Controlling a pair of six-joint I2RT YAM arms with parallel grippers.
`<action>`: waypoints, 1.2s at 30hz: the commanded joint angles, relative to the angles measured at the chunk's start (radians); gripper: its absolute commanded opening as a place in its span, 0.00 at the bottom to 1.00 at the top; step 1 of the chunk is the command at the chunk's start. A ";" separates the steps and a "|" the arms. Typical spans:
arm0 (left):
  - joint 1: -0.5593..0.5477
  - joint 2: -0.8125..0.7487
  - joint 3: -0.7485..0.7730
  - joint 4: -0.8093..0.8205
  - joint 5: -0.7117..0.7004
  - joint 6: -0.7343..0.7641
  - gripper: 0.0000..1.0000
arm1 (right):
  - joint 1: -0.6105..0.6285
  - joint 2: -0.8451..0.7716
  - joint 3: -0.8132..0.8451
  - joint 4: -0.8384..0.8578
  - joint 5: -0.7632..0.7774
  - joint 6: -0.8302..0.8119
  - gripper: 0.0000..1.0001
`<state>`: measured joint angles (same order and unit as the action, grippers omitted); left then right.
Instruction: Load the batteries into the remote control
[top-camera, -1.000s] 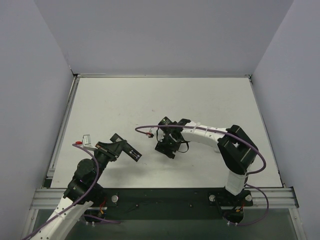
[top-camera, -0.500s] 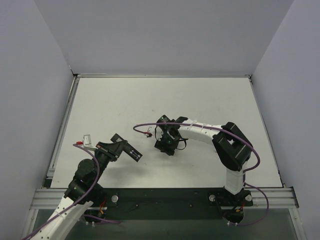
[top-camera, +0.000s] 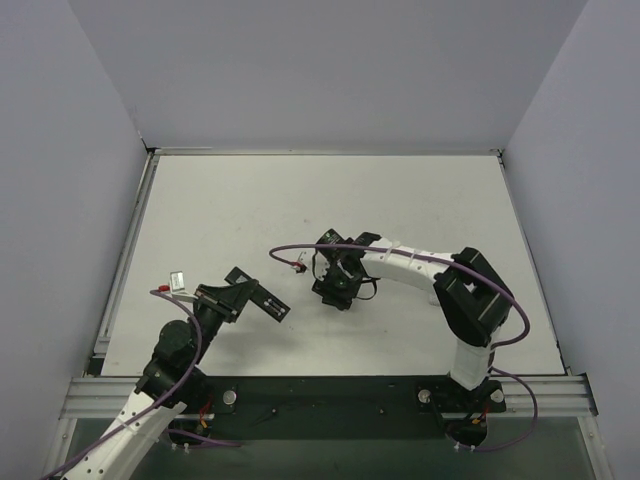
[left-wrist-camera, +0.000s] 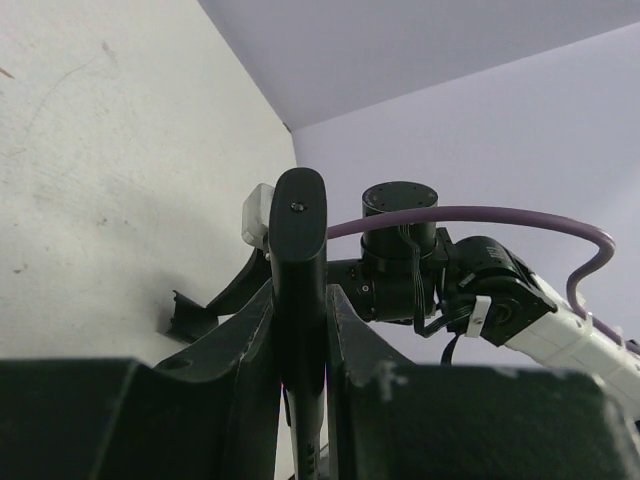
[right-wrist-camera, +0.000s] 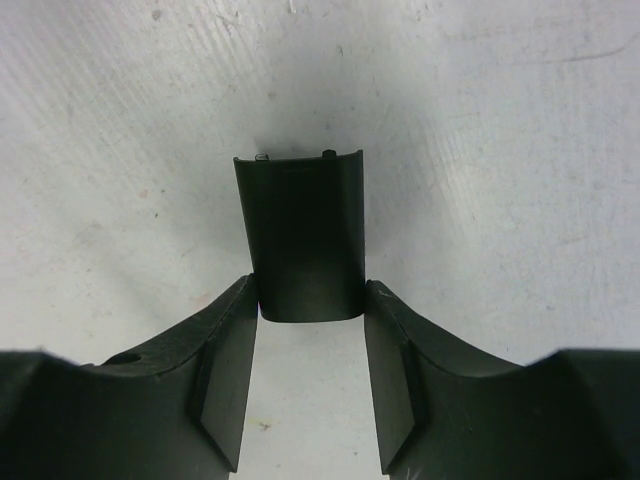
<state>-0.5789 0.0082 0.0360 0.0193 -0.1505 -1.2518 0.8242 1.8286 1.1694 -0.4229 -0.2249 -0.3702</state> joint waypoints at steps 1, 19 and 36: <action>0.005 -0.017 -0.083 0.178 0.003 -0.089 0.00 | 0.000 -0.142 0.013 -0.080 -0.002 0.101 0.16; 0.005 0.104 -0.133 0.327 -0.026 -0.166 0.00 | 0.197 -0.342 0.298 -0.281 0.082 0.370 0.15; 0.004 0.165 -0.114 0.338 -0.054 -0.195 0.00 | 0.314 -0.088 0.711 -0.520 0.104 0.442 0.16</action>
<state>-0.5789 0.1638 0.0360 0.3038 -0.1871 -1.4345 1.1133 1.7050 1.7992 -0.8394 -0.1558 0.0563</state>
